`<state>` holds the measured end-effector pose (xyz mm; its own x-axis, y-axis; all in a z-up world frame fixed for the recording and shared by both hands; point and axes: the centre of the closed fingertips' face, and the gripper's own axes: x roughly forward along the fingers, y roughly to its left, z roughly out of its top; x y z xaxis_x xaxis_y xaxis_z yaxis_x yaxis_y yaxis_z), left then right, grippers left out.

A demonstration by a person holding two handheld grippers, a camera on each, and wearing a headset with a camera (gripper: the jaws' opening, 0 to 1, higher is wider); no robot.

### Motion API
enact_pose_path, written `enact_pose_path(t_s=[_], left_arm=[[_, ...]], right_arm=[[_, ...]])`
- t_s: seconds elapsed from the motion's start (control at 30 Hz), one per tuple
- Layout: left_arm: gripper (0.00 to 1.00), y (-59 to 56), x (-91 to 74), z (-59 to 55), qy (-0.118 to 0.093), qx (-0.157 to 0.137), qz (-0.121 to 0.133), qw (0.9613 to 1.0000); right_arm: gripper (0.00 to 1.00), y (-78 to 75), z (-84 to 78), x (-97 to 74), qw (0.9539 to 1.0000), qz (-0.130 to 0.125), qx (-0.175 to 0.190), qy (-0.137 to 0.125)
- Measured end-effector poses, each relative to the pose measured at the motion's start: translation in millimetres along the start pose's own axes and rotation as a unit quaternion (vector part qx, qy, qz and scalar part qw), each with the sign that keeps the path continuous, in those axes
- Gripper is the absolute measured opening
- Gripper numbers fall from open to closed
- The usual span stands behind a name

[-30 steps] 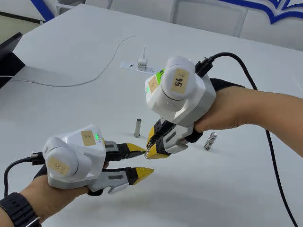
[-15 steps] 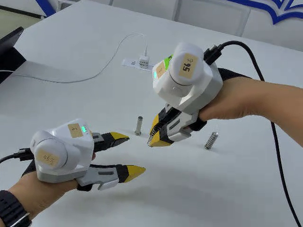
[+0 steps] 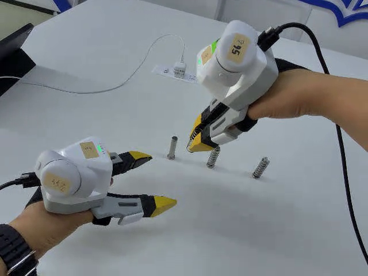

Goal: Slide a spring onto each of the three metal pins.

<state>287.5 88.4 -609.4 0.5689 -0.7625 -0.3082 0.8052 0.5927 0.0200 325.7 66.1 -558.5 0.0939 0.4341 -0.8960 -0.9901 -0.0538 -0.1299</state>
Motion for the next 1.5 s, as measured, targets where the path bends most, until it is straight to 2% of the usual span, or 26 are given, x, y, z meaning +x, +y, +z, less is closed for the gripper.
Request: enact_pose_path(t_s=[0.3, 0.57, 1.0, 1.5], left_arm=[[0.61, 2.6, -0.8, -1.8, 0.001, -0.003, 0.003, 1.0], [0.61, 3.3, -0.8, -2.8, 0.001, -0.005, 0.005, 1.0], [0.6, 4.4, 0.7, -5.9, 0.004, -0.009, 0.005, 0.9999], [0.59, 4.8, 1.0, -9.6, 0.008, -0.015, 0.006, 0.9998]], right_arm=[[0.13, -22.0, 5.1, 6.4, 1.0, -0.004, 0.006, 0.003], [0.12, -34.5, 10.4, 17.2, 0.9999, 0.001, 0.016, 0.004], [0.13, -38.4, 7.9, 31.9, 0.9996, 0.011, 0.027, 0.006], [0.13, -39.8, 4.9, 44.2, 0.9993, 0.022, 0.024, 0.017]])
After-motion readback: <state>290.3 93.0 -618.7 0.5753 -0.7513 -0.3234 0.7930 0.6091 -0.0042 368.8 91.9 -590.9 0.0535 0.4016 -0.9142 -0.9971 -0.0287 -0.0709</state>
